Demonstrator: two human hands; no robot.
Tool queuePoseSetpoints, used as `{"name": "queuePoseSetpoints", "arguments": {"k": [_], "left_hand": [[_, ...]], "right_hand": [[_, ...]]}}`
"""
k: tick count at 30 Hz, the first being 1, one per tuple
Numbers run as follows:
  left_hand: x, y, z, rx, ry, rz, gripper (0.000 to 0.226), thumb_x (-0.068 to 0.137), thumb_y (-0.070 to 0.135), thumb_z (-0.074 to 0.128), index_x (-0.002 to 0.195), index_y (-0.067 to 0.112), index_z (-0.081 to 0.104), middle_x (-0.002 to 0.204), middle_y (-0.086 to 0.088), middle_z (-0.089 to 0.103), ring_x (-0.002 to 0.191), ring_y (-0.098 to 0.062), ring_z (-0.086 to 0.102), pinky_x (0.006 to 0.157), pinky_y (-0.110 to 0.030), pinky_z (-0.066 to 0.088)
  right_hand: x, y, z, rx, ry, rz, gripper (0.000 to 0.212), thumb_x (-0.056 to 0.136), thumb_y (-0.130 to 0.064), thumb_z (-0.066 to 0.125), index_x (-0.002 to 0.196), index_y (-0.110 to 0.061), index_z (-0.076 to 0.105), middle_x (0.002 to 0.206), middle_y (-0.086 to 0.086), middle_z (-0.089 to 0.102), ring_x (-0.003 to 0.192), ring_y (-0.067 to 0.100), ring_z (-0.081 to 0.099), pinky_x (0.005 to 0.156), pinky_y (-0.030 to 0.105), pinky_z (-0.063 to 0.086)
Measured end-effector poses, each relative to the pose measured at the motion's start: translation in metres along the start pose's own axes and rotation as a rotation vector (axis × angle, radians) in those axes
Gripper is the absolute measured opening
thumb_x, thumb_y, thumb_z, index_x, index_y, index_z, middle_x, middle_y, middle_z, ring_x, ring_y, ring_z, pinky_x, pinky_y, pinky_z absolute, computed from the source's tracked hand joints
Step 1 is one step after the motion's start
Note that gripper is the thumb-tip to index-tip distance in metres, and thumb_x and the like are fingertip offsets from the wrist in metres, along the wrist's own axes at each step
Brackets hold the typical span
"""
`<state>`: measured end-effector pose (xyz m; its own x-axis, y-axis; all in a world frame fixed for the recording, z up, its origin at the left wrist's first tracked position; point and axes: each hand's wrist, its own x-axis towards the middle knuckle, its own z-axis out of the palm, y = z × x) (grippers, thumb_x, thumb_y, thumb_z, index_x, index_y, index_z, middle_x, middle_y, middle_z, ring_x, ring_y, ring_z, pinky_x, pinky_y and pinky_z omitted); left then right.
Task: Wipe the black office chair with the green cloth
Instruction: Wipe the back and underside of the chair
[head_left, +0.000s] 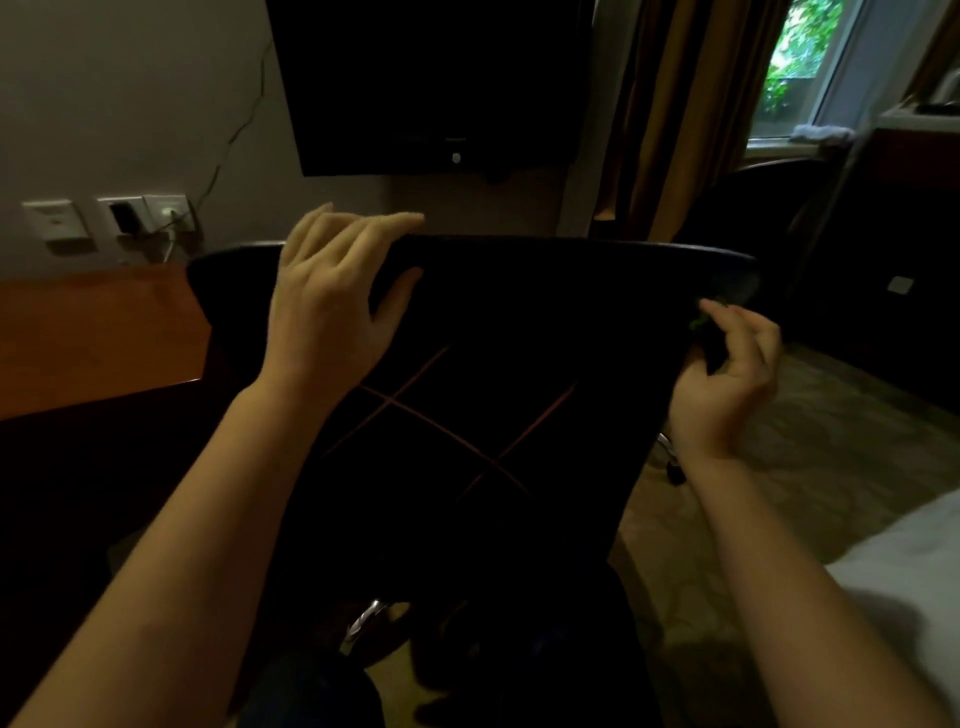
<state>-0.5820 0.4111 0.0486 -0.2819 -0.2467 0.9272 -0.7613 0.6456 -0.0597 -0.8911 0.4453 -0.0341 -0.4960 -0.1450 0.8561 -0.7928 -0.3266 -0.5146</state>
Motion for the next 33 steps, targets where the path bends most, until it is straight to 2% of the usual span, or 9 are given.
{"name": "queuePoseSetpoints", "arguments": {"k": [2,6,11,15,18,20,25,28,33], "left_hand": [[-0.006,-0.013,-0.008,0.041,0.017,-0.035,0.033,0.096,0.025,0.059,0.123,0.007,0.063,0.116,-0.009,0.068,0.110,-0.030,0.058,0.108,-0.039,0.034],[-0.023,-0.036,-0.018,0.084,0.008,-0.208,0.041,0.098,0.037,0.054,0.122,0.006,0.063,0.120,-0.013,0.065,0.111,-0.034,0.054,0.098,-0.041,0.039],[-0.027,-0.035,-0.011,0.004,0.020,-0.277,0.042,0.096,0.042,0.053,0.113,0.005,0.063,0.107,-0.013,0.063,0.101,-0.034,0.051,0.088,-0.039,0.036],[-0.023,-0.026,-0.003,-0.009,0.054,-0.290,0.041,0.096,0.045,0.053,0.109,0.007,0.063,0.104,-0.011,0.062,0.101,-0.033,0.049,0.087,-0.037,0.033],[-0.025,-0.020,0.001,-0.009,0.086,-0.313,0.040,0.096,0.046,0.053,0.107,0.009,0.064,0.103,-0.010,0.062,0.101,-0.030,0.047,0.087,-0.037,0.033],[-0.026,-0.020,0.000,-0.008,0.099,-0.328,0.038,0.095,0.045,0.054,0.107,0.010,0.064,0.103,-0.010,0.061,0.101,-0.028,0.045,0.088,-0.038,0.033],[-0.028,-0.020,-0.005,-0.008,0.072,-0.352,0.038,0.095,0.044,0.054,0.107,0.009,0.063,0.103,-0.011,0.060,0.101,-0.029,0.045,0.088,-0.037,0.031],[-0.029,-0.022,-0.009,0.001,0.050,-0.362,0.039,0.094,0.044,0.053,0.108,0.009,0.063,0.104,-0.011,0.060,0.101,-0.033,0.047,0.088,-0.036,0.031],[-0.032,-0.028,-0.015,-0.004,0.005,-0.356,0.041,0.094,0.046,0.051,0.110,0.010,0.062,0.105,-0.010,0.060,0.102,-0.033,0.048,0.088,-0.036,0.032]], "right_hand": [[0.003,0.002,0.007,0.054,-0.013,0.074,0.029,0.078,0.009,0.056,0.104,0.004,0.068,0.100,0.024,0.056,0.098,0.032,0.058,0.090,0.024,0.044],[-0.002,-0.003,0.027,0.173,0.030,0.269,0.031,0.080,0.006,0.060,0.111,0.007,0.064,0.111,0.019,0.052,0.111,0.040,0.054,0.099,0.046,0.046],[-0.020,-0.011,0.045,0.332,0.037,0.437,0.035,0.090,-0.004,0.057,0.125,0.000,0.058,0.123,0.019,0.050,0.122,0.030,0.049,0.109,0.034,0.039],[-0.023,-0.022,0.053,0.338,0.106,0.476,0.025,0.086,-0.009,0.057,0.100,-0.029,0.061,0.110,0.015,0.058,0.110,0.033,0.057,0.101,0.050,0.044],[-0.032,-0.033,0.051,0.251,-0.049,0.413,0.025,0.087,-0.031,0.051,0.101,-0.052,0.053,0.118,0.005,0.060,0.112,0.020,0.056,0.099,0.034,0.047],[-0.044,-0.048,0.055,0.286,-0.097,0.359,0.027,0.087,-0.027,0.051,0.104,-0.048,0.056,0.112,-0.006,0.057,0.107,0.008,0.053,0.097,0.020,0.044],[-0.087,-0.112,0.085,0.273,-0.084,0.248,0.027,0.074,0.001,0.065,0.093,-0.015,0.075,0.101,-0.002,0.057,0.098,0.010,0.057,0.091,0.017,0.044],[-0.110,-0.141,0.096,0.271,-0.148,0.125,0.024,0.074,0.002,0.068,0.091,-0.013,0.077,0.097,0.001,0.060,0.094,0.013,0.059,0.088,0.019,0.047],[-0.125,-0.170,0.103,0.470,-0.403,0.297,0.015,0.074,-0.002,0.070,0.082,-0.015,0.072,0.106,0.013,0.067,0.100,0.025,0.067,0.082,0.027,0.052]]}}
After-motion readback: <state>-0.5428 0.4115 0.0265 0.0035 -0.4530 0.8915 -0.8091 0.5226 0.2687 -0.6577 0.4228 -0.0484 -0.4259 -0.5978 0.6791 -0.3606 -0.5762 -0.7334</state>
